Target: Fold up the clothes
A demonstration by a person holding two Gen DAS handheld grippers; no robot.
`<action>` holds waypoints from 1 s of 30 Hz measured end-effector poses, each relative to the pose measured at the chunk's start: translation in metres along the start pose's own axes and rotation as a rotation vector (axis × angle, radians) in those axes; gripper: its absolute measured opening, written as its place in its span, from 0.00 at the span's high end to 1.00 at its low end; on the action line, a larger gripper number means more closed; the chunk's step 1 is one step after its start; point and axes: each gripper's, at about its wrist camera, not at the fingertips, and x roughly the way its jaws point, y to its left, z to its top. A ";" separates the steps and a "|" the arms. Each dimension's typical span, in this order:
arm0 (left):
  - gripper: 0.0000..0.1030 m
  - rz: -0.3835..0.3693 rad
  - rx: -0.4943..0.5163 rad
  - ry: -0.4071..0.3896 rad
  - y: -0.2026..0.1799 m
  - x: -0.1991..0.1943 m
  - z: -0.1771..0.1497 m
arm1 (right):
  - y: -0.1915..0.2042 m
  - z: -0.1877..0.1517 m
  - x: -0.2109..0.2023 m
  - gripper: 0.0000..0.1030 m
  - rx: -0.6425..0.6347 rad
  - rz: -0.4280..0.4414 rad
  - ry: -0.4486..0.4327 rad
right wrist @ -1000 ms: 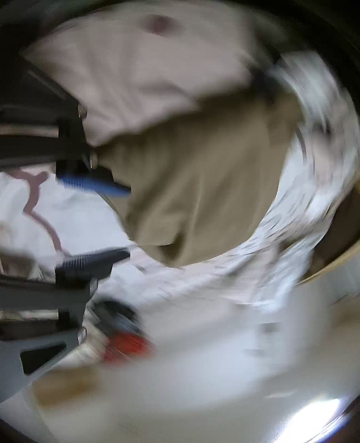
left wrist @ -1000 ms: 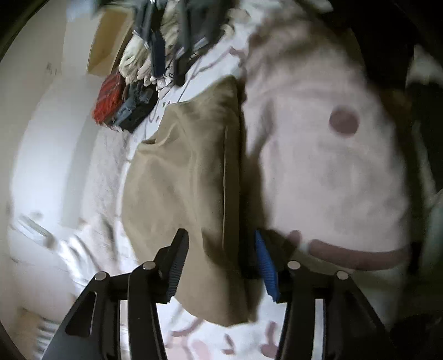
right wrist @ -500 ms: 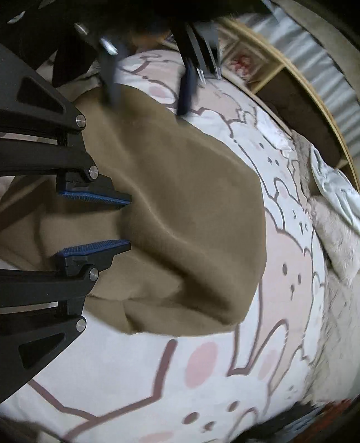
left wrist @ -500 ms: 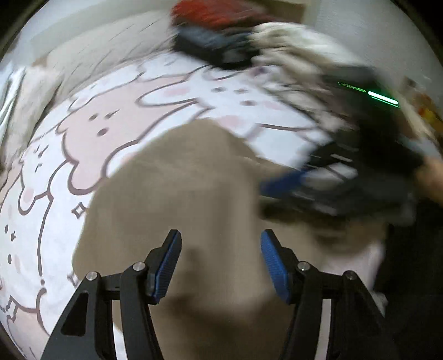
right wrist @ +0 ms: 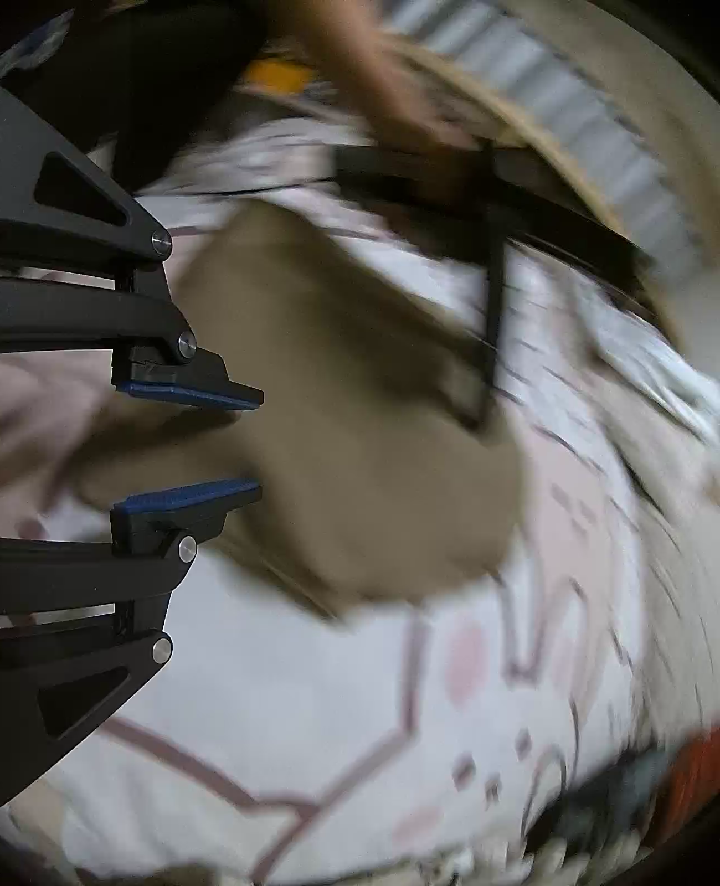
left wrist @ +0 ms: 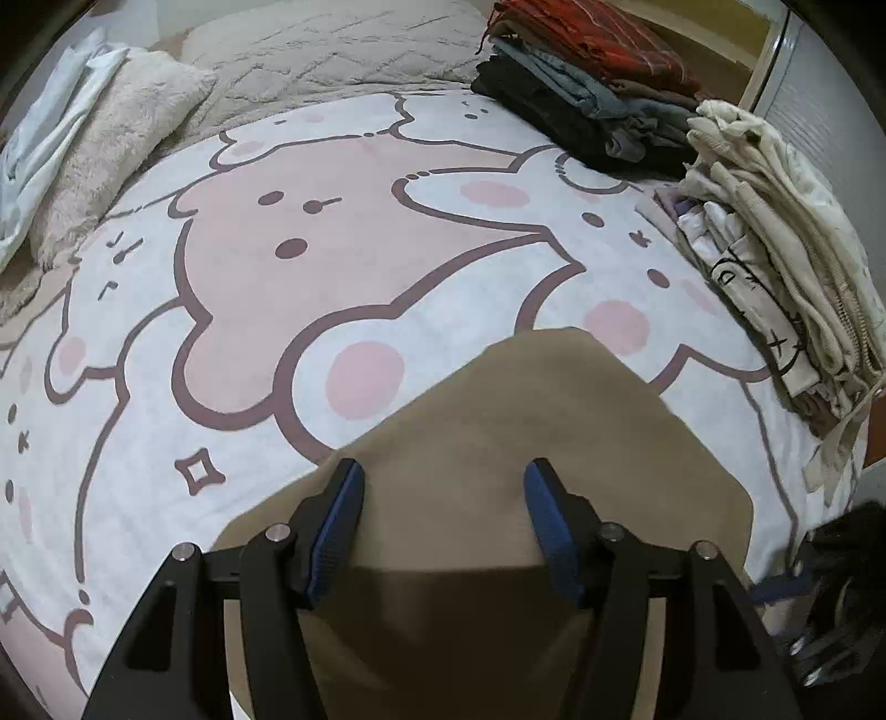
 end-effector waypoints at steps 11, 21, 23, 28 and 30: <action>0.37 0.199 0.221 -0.151 -0.030 -0.072 -0.040 | 0.023 -0.049 -0.030 0.74 -0.299 -0.428 -0.020; 0.37 0.546 1.066 -0.257 -0.131 -0.144 -0.243 | 0.103 -0.118 0.009 0.74 -0.902 -0.636 0.026; 0.37 0.575 1.163 -0.224 -0.135 -0.133 -0.272 | 0.104 -0.125 0.019 0.74 -0.945 -0.676 0.034; 0.37 0.622 1.280 -0.148 -0.136 -0.098 -0.301 | 0.106 -0.129 0.022 0.74 -0.891 -0.691 0.013; 0.37 0.643 1.299 -0.143 -0.135 -0.085 -0.301 | 0.106 -0.128 0.024 0.74 -0.872 -0.695 0.008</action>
